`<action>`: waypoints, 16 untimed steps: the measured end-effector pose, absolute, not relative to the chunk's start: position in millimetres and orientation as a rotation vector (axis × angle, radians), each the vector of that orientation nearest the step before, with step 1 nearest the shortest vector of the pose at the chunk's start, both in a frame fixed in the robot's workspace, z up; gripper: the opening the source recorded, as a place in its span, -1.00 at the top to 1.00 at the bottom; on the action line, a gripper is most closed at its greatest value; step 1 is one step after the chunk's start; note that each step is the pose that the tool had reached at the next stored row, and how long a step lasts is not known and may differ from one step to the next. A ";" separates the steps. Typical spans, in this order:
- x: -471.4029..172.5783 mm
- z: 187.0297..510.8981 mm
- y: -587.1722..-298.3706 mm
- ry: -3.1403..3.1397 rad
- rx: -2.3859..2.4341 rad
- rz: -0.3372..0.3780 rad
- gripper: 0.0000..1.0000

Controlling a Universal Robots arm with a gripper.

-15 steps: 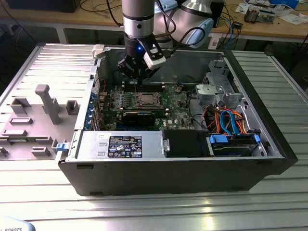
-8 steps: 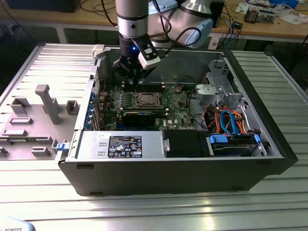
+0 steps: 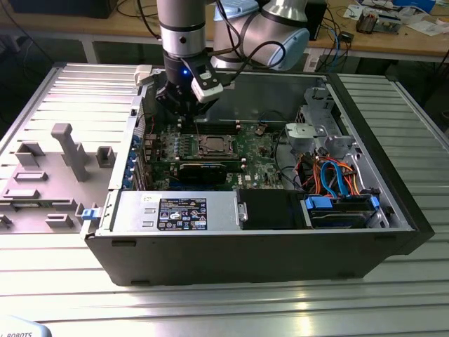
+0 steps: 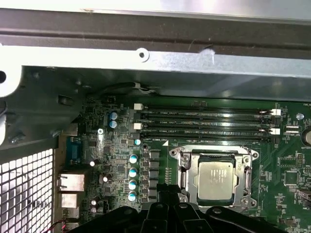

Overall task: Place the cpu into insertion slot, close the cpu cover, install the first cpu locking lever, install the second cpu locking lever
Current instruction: 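Install the first cpu locking lever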

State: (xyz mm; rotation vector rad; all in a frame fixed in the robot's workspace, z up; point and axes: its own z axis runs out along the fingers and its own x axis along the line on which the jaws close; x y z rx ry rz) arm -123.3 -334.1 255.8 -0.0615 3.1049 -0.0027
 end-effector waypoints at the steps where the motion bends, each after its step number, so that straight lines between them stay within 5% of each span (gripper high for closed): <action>1: -123.3 255.8 -334.1 3.105 -0.062 -0.003 0.79; 16: -125.1 255.8 -329.3 3.105 -0.062 -0.003 0.79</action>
